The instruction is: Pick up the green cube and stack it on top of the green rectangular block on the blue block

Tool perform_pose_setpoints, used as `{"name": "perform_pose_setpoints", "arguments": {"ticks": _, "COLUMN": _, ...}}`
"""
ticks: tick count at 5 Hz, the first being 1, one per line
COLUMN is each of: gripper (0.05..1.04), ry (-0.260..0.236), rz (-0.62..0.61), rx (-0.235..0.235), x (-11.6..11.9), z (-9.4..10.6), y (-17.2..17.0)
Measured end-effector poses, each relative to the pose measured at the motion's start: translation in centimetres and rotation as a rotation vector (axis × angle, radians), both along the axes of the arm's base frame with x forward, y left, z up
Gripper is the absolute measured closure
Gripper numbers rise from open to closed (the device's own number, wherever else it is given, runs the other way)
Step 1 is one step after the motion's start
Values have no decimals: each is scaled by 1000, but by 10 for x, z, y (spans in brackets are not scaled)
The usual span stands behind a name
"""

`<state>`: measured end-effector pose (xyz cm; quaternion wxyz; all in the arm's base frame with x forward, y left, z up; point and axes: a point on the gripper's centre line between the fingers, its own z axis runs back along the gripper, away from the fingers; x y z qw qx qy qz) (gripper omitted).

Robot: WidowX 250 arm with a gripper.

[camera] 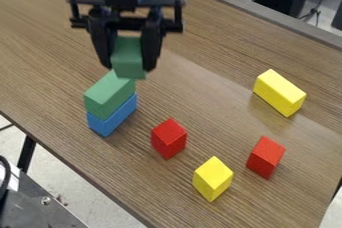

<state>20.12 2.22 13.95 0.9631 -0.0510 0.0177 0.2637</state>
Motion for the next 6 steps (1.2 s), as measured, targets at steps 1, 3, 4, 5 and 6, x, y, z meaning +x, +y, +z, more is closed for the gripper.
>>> {"name": "perform_pose_setpoints", "arguments": {"ticks": 1, "gripper": 497, "ry": 40, "rz": 58, "rx": -9, "x": 5, "z": 0, "y": 12}}
{"name": "perform_pose_setpoints", "arguments": {"ticks": 3, "gripper": 497, "ry": 126, "rz": 125, "rx": 58, "x": 20, "z": -13, "y": 19}}
{"name": "perform_pose_setpoints", "arguments": {"ticks": 4, "gripper": 497, "ry": 162, "rz": 146, "rx": 64, "x": 26, "z": -19, "y": 20}}
{"name": "perform_pose_setpoints", "arguments": {"ticks": 5, "gripper": 497, "ry": 225, "rz": 164, "rx": 38, "x": 26, "z": -30, "y": 21}}
{"name": "perform_pose_setpoints", "arguments": {"ticks": 6, "gripper": 497, "ry": 265, "rz": 202, "rx": 1, "x": 27, "z": -36, "y": 27}}
